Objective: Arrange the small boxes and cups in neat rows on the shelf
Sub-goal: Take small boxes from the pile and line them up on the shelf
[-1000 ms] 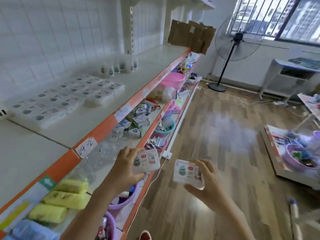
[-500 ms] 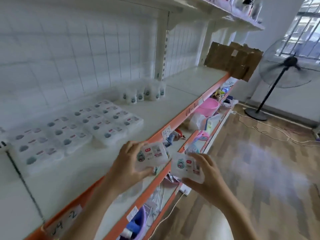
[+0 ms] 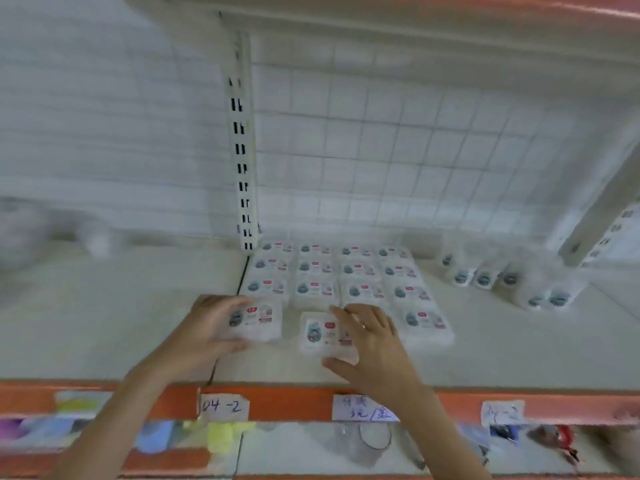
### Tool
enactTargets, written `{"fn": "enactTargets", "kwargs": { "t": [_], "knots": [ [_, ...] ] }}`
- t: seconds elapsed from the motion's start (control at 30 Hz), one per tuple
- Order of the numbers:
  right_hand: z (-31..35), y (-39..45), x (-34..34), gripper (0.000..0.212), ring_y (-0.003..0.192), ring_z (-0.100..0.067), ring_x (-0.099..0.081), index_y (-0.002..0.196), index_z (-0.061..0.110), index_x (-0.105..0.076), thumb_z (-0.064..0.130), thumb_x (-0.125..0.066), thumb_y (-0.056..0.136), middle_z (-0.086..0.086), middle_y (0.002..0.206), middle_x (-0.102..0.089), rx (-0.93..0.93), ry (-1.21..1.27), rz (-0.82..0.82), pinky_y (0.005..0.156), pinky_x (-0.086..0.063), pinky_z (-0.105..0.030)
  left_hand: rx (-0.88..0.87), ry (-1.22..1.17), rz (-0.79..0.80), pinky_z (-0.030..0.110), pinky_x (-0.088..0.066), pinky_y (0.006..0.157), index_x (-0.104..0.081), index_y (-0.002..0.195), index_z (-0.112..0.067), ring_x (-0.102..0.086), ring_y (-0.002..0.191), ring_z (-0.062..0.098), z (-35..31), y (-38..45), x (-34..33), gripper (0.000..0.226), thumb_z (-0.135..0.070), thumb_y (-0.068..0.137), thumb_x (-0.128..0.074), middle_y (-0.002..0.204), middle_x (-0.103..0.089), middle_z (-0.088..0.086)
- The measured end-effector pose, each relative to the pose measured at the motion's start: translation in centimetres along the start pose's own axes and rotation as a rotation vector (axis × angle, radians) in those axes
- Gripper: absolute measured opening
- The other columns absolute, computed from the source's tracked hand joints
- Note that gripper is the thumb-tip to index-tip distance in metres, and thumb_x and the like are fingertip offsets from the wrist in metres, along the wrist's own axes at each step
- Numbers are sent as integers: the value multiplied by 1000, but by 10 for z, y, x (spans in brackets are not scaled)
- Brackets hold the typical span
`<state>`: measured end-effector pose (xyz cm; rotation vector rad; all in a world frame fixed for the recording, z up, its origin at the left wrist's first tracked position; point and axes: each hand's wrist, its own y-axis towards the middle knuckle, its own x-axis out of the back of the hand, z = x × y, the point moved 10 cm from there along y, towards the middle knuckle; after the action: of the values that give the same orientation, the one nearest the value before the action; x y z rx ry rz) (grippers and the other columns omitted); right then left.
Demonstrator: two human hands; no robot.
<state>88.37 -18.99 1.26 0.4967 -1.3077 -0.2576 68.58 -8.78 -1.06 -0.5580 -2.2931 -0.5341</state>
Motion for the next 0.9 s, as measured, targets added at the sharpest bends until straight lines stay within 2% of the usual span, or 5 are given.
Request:
{"fn": "enactTargets", "kwargs": {
  "t": [0.13,0.4,0.5,0.6,0.9],
  "knots": [
    [4,22,-20,62,98,-20,-56,111,25,-61,58,-59,59,2,100,-63,71,-98,-22,83,-49,-41,15,120,27,4,-23,95,-44,118,-38,-39,112,6,8,-3,-2,81,-82,51,-53,113,-41,-28],
    [-8,15,-20,38,92,-23,-60,97,29,-70,50,-49,74,2,99,-65,49,-52,-117,83,-49,-42,57,93,-93,5,-27,90,-55,114,-13,-43,108,8,-2,-2,-12,76,-62,56,-55,110,-41,-8],
    [-10,14,-24,38,90,-19,-61,98,30,-69,48,-45,75,5,99,-64,17,-36,-87,80,-49,-39,55,64,-137,14,-34,97,-50,119,-8,-44,111,13,-1,1,-15,67,-38,65,-76,117,-37,0],
    [-14,15,-30,37,94,-16,-56,101,31,-65,48,-45,76,5,102,-62,-16,-21,-65,80,-48,-38,111,21,-126,23,-32,103,-38,131,-6,-41,119,18,7,5,-19,73,-20,72,-77,129,-33,8],
    [-17,16,-35,33,98,-14,-43,106,31,-55,47,-44,79,4,105,-57,-17,-40,-74,83,-37,-34,133,-58,-93,12,-22,98,-32,135,-8,-35,117,11,14,8,-25,97,-56,56,-63,123,-25,-2]
  ]
}}
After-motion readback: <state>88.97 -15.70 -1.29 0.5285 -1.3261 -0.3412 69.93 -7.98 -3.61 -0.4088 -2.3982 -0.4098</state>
